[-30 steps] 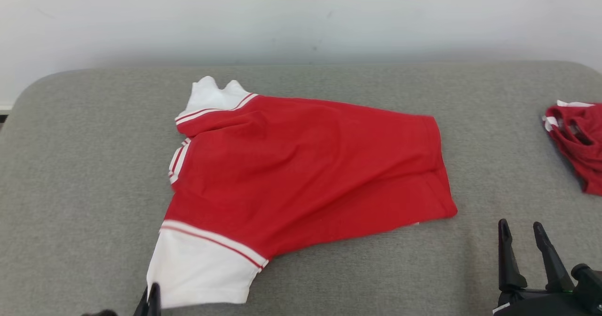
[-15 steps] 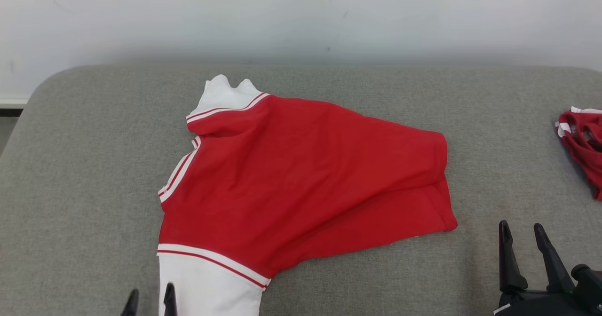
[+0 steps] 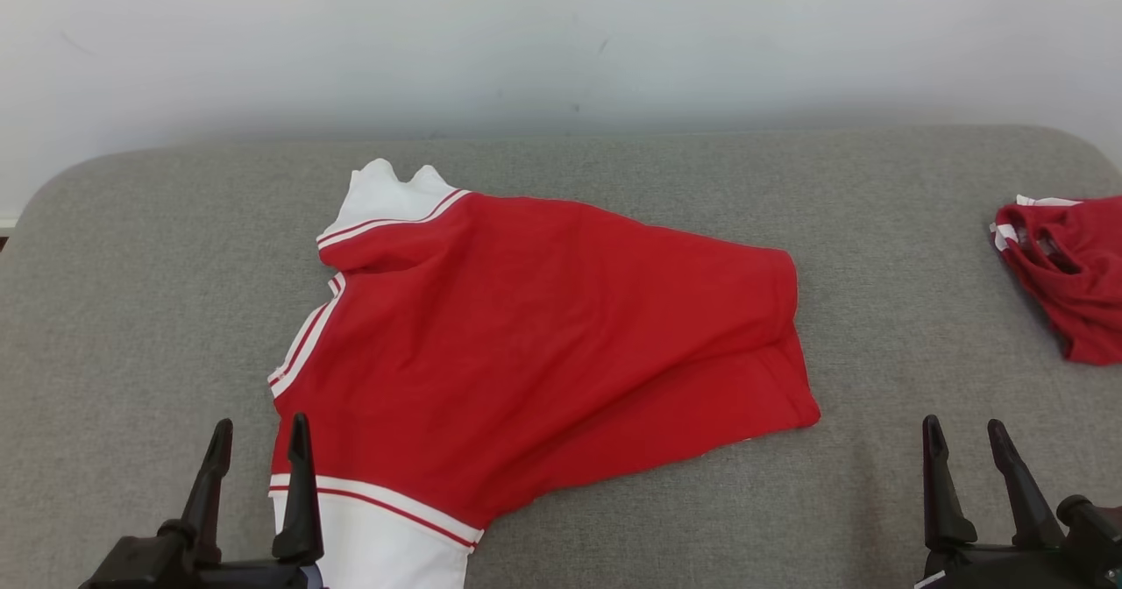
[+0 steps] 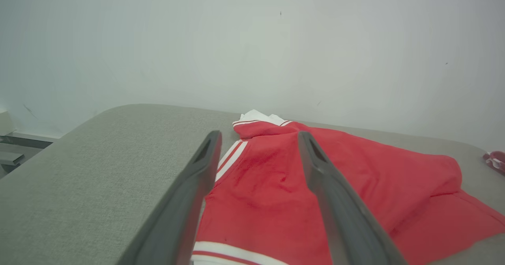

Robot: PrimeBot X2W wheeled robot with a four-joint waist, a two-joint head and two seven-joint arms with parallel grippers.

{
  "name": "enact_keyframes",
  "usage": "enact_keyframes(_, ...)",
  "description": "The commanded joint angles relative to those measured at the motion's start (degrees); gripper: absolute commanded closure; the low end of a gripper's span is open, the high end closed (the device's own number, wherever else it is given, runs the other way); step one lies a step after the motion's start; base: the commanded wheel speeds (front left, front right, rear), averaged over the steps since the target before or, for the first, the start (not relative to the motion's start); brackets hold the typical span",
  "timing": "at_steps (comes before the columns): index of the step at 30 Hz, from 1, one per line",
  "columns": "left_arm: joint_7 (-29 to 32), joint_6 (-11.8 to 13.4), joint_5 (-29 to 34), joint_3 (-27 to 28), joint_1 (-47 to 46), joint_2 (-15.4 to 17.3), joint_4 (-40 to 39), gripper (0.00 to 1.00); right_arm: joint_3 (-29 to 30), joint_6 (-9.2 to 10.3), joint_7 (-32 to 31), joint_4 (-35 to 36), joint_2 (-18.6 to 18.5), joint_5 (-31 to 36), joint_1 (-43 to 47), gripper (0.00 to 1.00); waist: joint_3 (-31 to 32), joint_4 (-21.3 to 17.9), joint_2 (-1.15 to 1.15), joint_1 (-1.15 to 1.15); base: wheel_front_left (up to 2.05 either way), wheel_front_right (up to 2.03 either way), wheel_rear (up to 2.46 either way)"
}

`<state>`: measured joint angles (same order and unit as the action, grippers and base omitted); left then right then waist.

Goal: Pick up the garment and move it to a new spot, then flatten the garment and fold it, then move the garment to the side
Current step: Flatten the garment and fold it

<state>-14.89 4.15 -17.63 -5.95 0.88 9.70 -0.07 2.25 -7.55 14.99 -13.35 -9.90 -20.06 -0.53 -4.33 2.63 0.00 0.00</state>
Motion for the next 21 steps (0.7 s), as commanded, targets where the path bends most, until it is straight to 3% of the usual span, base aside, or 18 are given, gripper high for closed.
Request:
enact_keyframes(1, -0.3, -0.3, 0.3, 0.6, -0.7, -0.3, 0.2, 0.00, -0.2, 0.16, 0.3, 0.1, -0.1, 0.2, 0.5, 0.00, 0.2, -0.4, 0.00, 0.00, 0.00, 0.00, 0.00)
enact_keyframes(6, -0.3, -2.3, 1.7, 3.0, -1.0, -1.6, 1.1, 0.00, -1.9, 0.16, 0.2, -0.3, -0.3, 0.1, 0.4, 0.00, 0.5, -1.1, 0.00, 0.00, 0.00, 0.00, 0.00)
enact_keyframes(10, -0.3, -3.9, 3.2, 4.5, -1.0, -3.0, 1.5, 0.00, -5.9, 0.16, -0.9, -1.2, -2.7, 0.7, -2.7, 0.00, 0.2, -1.0, 0.00, 0.00, 0.00, 0.00, 0.00)
enact_keyframes(21, -0.3, -6.4, 5.3, 4.9, -3.1, -5.6, 3.3, 0.00, -16.3, 0.16, -7.5, -10.8, -9.5, -1.3, -16.5, 0.00, -2.3, 3.9, 0.00, 0.00, 0.00, 0.00, 0.00)
